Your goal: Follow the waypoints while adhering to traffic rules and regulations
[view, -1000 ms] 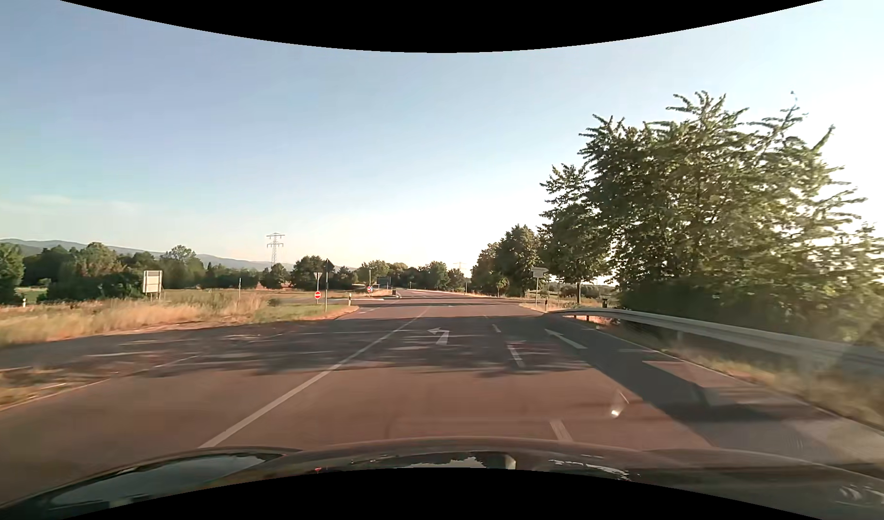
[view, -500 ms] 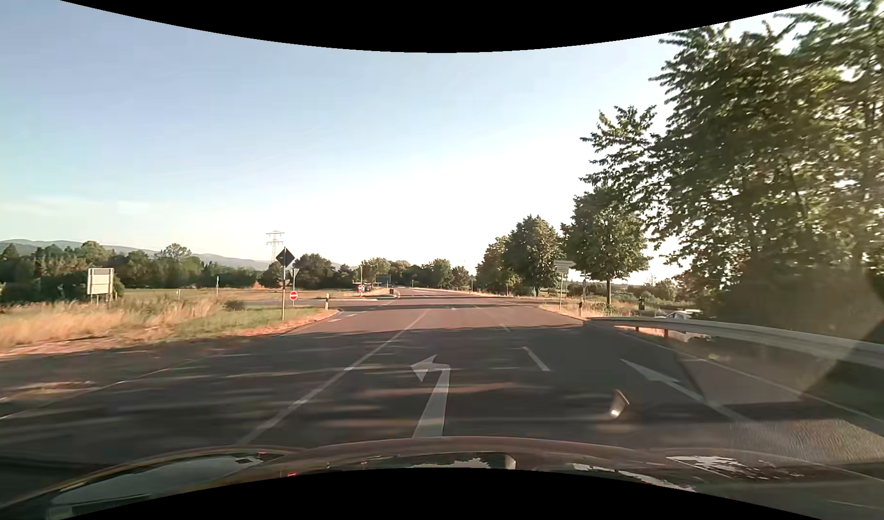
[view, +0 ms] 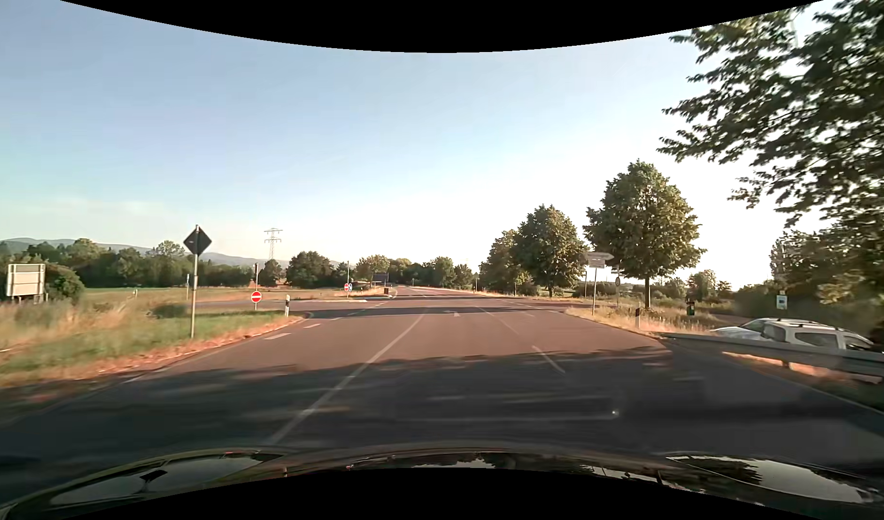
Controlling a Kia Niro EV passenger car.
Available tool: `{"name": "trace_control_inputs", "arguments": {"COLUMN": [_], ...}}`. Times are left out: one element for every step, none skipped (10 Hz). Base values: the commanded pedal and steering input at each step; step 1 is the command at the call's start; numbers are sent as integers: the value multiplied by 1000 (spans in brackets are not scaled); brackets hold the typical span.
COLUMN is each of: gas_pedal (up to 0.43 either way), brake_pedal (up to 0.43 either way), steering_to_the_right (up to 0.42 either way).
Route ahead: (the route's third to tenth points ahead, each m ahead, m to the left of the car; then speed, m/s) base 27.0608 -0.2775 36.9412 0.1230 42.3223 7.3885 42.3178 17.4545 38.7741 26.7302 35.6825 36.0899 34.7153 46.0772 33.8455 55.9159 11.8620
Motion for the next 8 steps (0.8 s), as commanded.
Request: {"name": "trace_control_inputs", "arguments": {"gas_pedal": [0,0,0,0,0,0,0,0], "brake_pedal": [232,232,238,238,238,244,244,244], "steering_to_the_right": [2,3,3,3,2,2,1,1]}}
